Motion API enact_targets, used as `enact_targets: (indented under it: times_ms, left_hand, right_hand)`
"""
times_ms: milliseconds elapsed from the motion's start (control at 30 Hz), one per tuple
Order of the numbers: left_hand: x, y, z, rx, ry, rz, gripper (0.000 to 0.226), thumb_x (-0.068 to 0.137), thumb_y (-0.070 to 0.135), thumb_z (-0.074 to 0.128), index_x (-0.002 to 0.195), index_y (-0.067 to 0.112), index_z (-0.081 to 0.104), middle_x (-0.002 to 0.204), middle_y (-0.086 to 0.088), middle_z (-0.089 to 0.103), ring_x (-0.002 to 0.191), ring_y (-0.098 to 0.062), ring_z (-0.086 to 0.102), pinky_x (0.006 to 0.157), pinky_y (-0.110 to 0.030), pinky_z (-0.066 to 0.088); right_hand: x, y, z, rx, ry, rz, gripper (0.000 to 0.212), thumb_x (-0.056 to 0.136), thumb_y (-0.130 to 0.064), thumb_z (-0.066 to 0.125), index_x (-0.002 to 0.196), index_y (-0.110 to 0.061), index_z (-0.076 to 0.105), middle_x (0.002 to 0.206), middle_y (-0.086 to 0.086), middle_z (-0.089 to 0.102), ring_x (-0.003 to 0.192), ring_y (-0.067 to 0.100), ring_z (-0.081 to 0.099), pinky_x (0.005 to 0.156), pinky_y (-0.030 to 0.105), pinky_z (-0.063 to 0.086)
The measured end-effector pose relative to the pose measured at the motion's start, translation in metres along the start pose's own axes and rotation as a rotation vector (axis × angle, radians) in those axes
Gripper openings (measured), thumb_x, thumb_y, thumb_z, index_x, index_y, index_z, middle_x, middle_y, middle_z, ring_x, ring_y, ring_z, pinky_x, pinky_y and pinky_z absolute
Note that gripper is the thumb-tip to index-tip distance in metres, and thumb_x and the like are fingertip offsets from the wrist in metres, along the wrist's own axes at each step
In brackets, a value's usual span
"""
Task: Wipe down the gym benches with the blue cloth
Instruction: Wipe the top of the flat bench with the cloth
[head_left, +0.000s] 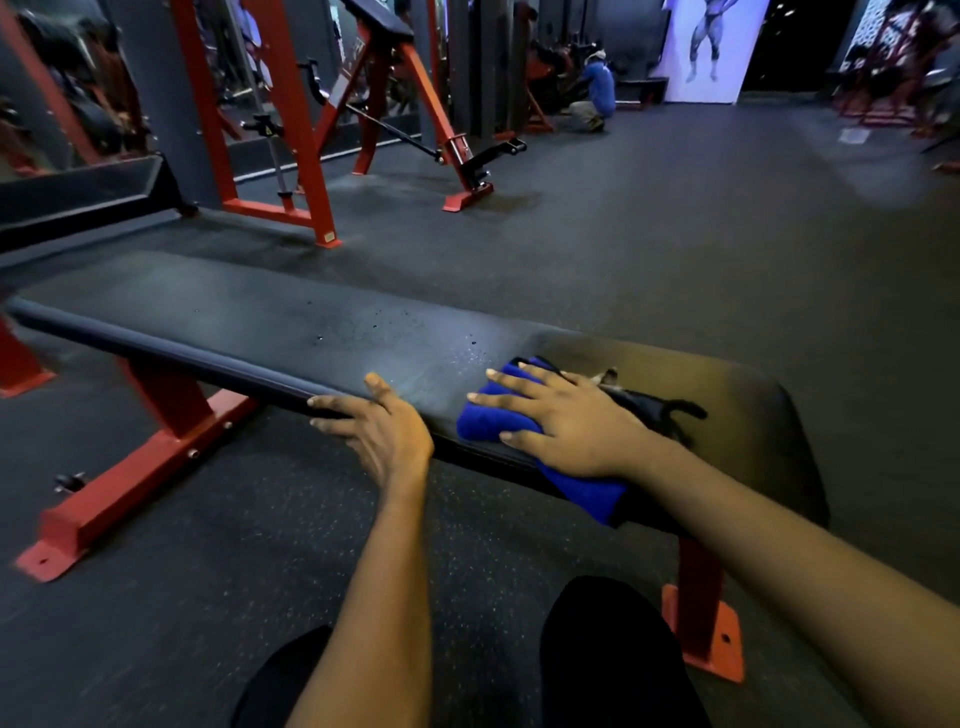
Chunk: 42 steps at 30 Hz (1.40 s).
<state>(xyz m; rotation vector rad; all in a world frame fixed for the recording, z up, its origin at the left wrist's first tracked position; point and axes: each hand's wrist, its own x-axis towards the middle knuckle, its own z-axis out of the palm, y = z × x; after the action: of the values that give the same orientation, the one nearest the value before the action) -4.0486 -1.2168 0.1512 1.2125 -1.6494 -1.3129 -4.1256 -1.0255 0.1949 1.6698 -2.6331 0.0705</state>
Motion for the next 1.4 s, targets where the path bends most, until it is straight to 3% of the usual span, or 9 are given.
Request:
enact_targets:
  times_ms: [233, 333, 467, 633, 733, 867, 1067, 1267, 1400]
  left_hand:
    - [-0.004, 0.000, -0.006, 0.025, -0.028, 0.036, 0.076, 0.103, 0.047, 0.023, 0.152, 0.006, -0.018, 0.157, -0.031, -0.013, 0.135, -0.052, 0.030, 0.107, -0.046, 0.033]
    - [-0.007, -0.002, -0.006, 0.045, -0.020, 0.039, 0.075, 0.103, 0.047, 0.023, 0.153, 0.008, -0.016, 0.158, -0.030, -0.010, 0.135, -0.052, 0.030, 0.107, -0.047, 0.033]
    - [-0.009, -0.002, -0.006, 0.036, 0.012, -0.019, 0.071, 0.103, 0.049, 0.020, 0.154, 0.015, -0.015, 0.159, -0.030, -0.006, 0.138, -0.051, 0.028, 0.110, -0.048, 0.029]
    - [0.001, 0.024, 0.011, -0.019, 0.152, -0.116, 0.075, 0.104, 0.047, 0.023, 0.153, 0.000, -0.010, 0.155, -0.038, 0.001, 0.134, -0.053, 0.031, 0.110, -0.045, 0.027]
    - [0.000, 0.022, 0.016, -0.003, 0.197, -0.099, 0.075, 0.103, 0.047, 0.024, 0.154, 0.001, -0.007, 0.155, -0.037, 0.005, 0.131, -0.053, 0.035, 0.108, -0.046, 0.030]
    - [0.001, 0.016, 0.017, -0.004, 0.221, -0.090, 0.076, 0.102, 0.049, 0.023, 0.154, 0.003, -0.008, 0.155, -0.036, 0.006, 0.130, -0.053, 0.036, 0.106, -0.047, 0.032]
    - [0.002, 0.014, 0.020, -0.004, 0.241, -0.067, 0.074, 0.102, 0.049, 0.023, 0.155, 0.005, -0.006, 0.156, -0.032, 0.008, 0.129, -0.051, 0.038, 0.104, -0.048, 0.035]
    - [-0.002, 0.014, 0.021, 0.020, 0.248, -0.055, 0.073, 0.103, 0.049, 0.023, 0.155, 0.005, -0.006, 0.156, -0.032, 0.010, 0.128, -0.050, 0.039, 0.103, -0.047, 0.035]
    - [-0.002, 0.014, 0.021, 0.014, 0.263, -0.044, 0.073, 0.103, 0.048, 0.023, 0.155, 0.005, -0.005, 0.156, -0.031, 0.012, 0.128, -0.050, 0.038, 0.103, -0.047, 0.035]
  right_hand:
    - [-0.038, 0.013, 0.003, -0.008, 0.060, -0.082, 0.058, 0.094, -0.065, 0.020, 0.151, -0.053, 0.015, 0.163, -0.019, 0.012, 0.151, 0.005, 0.005, 0.121, 0.039, 0.017]
    - [-0.008, 0.012, 0.003, 0.019, 0.039, 0.050, 0.062, 0.088, -0.070, 0.013, 0.149, -0.056, 0.015, 0.163, -0.019, 0.013, 0.151, 0.010, 0.009, 0.120, 0.046, 0.020]
    - [0.020, 0.004, 0.003, 0.032, 0.044, 0.135, 0.054, 0.098, -0.061, 0.025, 0.150, -0.052, 0.015, 0.164, -0.016, 0.011, 0.152, 0.014, 0.007, 0.121, 0.050, 0.013]
    - [-0.017, 0.015, 0.006, 0.070, 0.079, 0.062, 0.057, 0.095, -0.063, 0.024, 0.150, -0.052, 0.018, 0.163, -0.018, 0.013, 0.151, 0.008, 0.008, 0.121, 0.039, 0.011]
    - [0.013, 0.041, 0.004, 0.100, 0.042, 0.182, 0.065, 0.086, -0.069, 0.020, 0.149, -0.052, 0.023, 0.163, -0.016, 0.015, 0.151, 0.014, 0.013, 0.121, 0.046, 0.018]
    - [0.055, 0.063, -0.003, 0.119, 0.007, 0.411, 0.053, 0.099, -0.056, 0.034, 0.151, -0.049, 0.024, 0.164, -0.012, 0.012, 0.151, 0.020, 0.012, 0.121, 0.049, 0.013]
    - [0.006, 0.063, 0.002, 0.106, 0.014, 0.291, 0.054, 0.099, -0.055, 0.035, 0.151, -0.050, 0.020, 0.163, -0.017, 0.010, 0.151, 0.014, 0.009, 0.121, 0.050, 0.016]
    - [0.076, 0.091, -0.006, 0.139, -0.023, 0.469, 0.053, 0.100, -0.053, 0.033, 0.151, -0.049, 0.021, 0.164, -0.011, 0.012, 0.150, 0.023, 0.016, 0.118, 0.051, 0.016]
    - [0.065, 0.091, -0.004, 0.113, -0.028, 0.358, 0.054, 0.100, -0.056, 0.033, 0.151, -0.051, 0.017, 0.165, -0.012, 0.008, 0.152, 0.021, 0.011, 0.121, 0.049, 0.012]
